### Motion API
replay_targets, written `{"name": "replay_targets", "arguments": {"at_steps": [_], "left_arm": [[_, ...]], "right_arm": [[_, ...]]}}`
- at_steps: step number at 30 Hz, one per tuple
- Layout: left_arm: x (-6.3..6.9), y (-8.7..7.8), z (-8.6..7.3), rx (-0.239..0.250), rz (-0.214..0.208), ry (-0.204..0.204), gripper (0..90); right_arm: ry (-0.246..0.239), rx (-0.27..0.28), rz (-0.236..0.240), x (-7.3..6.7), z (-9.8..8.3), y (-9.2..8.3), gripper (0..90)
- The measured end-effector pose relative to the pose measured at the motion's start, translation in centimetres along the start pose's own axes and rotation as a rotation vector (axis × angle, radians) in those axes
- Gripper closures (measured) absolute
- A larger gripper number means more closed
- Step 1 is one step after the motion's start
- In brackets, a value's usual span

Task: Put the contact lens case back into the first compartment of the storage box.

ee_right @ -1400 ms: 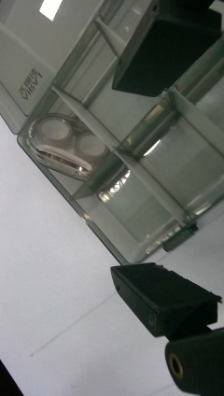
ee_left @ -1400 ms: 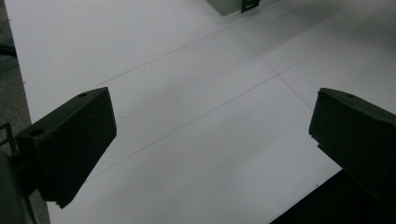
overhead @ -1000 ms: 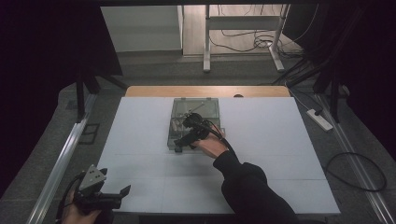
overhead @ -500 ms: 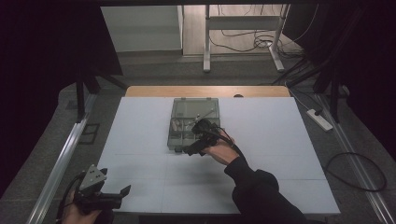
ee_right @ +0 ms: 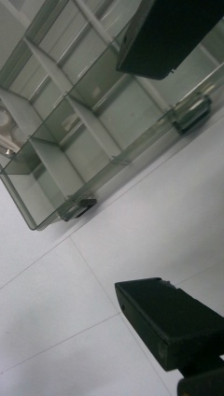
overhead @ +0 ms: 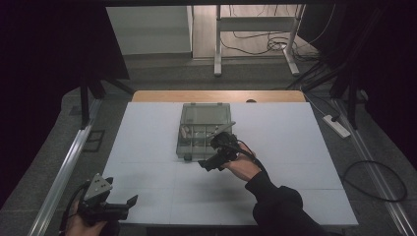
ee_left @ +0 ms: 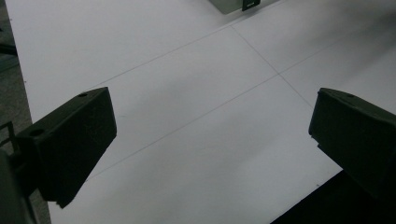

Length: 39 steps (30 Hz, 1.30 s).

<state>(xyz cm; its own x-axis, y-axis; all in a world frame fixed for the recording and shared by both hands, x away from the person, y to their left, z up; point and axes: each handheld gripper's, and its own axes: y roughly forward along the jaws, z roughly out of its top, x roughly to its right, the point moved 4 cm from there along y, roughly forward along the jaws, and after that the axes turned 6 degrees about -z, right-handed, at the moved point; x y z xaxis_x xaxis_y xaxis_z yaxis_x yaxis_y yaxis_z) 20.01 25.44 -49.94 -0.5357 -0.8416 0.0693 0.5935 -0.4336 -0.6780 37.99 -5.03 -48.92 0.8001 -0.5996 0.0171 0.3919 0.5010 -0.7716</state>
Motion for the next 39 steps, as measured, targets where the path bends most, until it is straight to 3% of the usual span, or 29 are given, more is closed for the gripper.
{"name": "replay_targets", "arguments": {"at_steps": [24,39], "left_arm": [[0.0,0.0,0.0,0.000,0.001,0.002,0.9],[-0.1,0.0,0.0,-0.002,0.006,-0.008,0.9]], "right_arm": [[0.019,-0.009,0.010,0.1,-3.5,-2.6,0.0],[0.023,-0.001,-0.001,0.4,-6.0,-5.1,0.0]]}}
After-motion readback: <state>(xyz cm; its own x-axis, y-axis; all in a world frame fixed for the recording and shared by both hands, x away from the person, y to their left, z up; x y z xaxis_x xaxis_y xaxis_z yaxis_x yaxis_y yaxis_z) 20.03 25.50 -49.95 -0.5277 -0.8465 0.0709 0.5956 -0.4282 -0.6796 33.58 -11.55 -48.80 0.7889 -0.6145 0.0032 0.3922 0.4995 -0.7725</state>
